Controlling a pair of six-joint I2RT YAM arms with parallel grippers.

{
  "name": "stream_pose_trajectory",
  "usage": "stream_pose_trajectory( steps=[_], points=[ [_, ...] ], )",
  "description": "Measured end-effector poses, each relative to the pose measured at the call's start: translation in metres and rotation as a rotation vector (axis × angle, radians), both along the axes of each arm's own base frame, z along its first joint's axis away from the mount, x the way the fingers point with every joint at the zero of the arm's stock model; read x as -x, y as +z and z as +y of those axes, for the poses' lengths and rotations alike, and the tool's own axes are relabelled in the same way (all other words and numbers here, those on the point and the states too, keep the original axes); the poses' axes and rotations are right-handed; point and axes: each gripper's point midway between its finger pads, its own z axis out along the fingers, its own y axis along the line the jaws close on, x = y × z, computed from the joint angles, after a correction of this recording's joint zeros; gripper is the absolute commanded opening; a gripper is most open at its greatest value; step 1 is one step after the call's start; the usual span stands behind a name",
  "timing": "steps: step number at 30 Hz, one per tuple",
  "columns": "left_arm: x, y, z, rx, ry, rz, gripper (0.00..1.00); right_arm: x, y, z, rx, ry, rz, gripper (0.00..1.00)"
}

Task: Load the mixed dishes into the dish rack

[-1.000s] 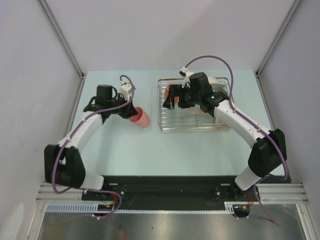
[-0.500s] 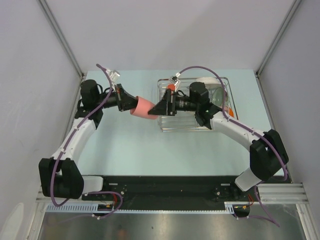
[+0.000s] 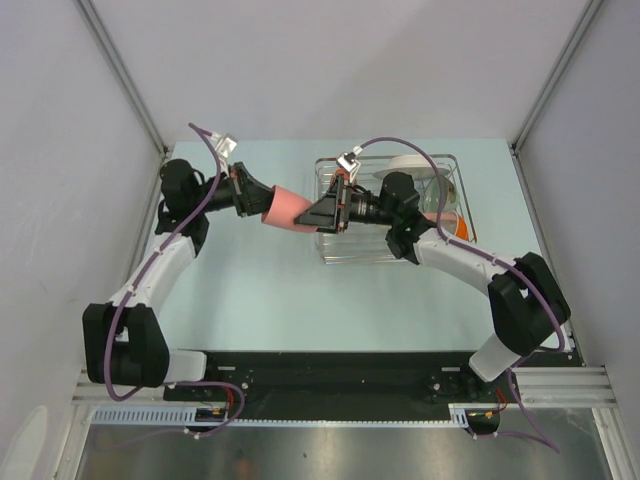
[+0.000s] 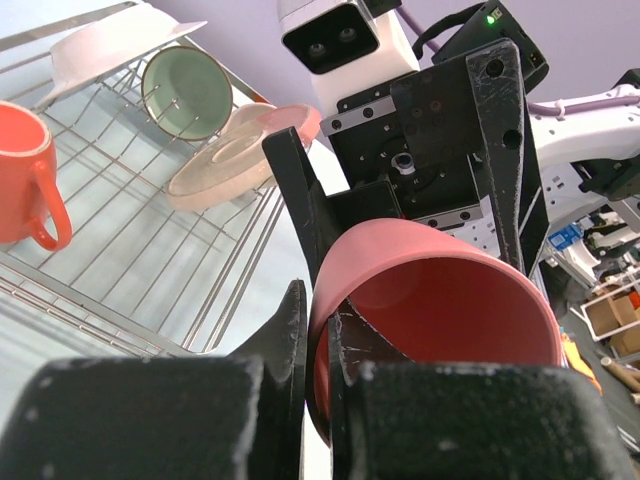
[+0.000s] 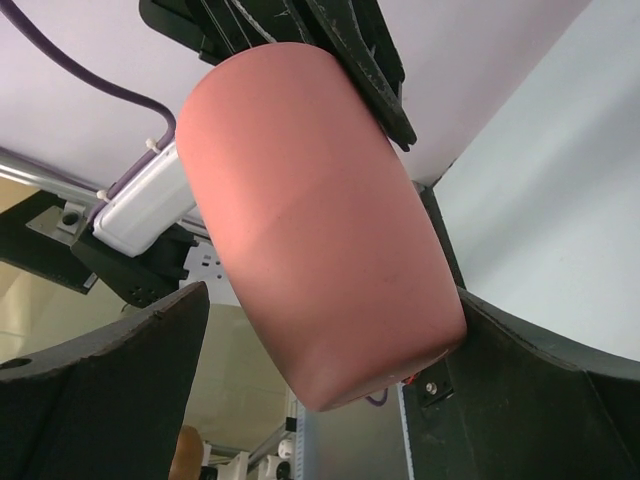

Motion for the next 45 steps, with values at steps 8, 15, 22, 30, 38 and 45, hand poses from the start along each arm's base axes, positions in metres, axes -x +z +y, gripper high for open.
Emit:
stream_pose_trajectory(
  steps=[8, 15, 22, 30, 38, 45],
  points=[
    [-0.006, -0.015, 0.000, 0.010, 0.008, 0.039, 0.00, -0.005, -0.010, 0.003, -0.012, -0.010, 0.060, 0.76],
    [-0.008, -0.022, 0.005, 0.023, 0.030, 0.080, 0.00, -0.008, -0.016, 0.007, -0.055, 0.029, 0.089, 0.03],
    [-0.006, -0.041, 0.006, -0.012, 0.032, 0.094, 0.41, -0.009, -0.026, 0.003, -0.044, 0.048, 0.134, 0.00],
    [-0.006, -0.078, 0.020, -0.106, 0.061, 0.125, 0.95, -0.032, -0.019, -0.040, 0.074, -0.116, 0.036, 0.00],
    [-0.029, -0.104, 0.066, -0.229, 0.251, 0.104, 0.98, -0.056, -0.007, -0.088, 0.333, -0.357, -0.212, 0.00],
    [-0.038, -0.117, 0.085, -0.383, 0.358, 0.007, 0.96, -0.055, -0.086, -0.101, 0.768, -0.414, -0.297, 0.00]
  ],
)
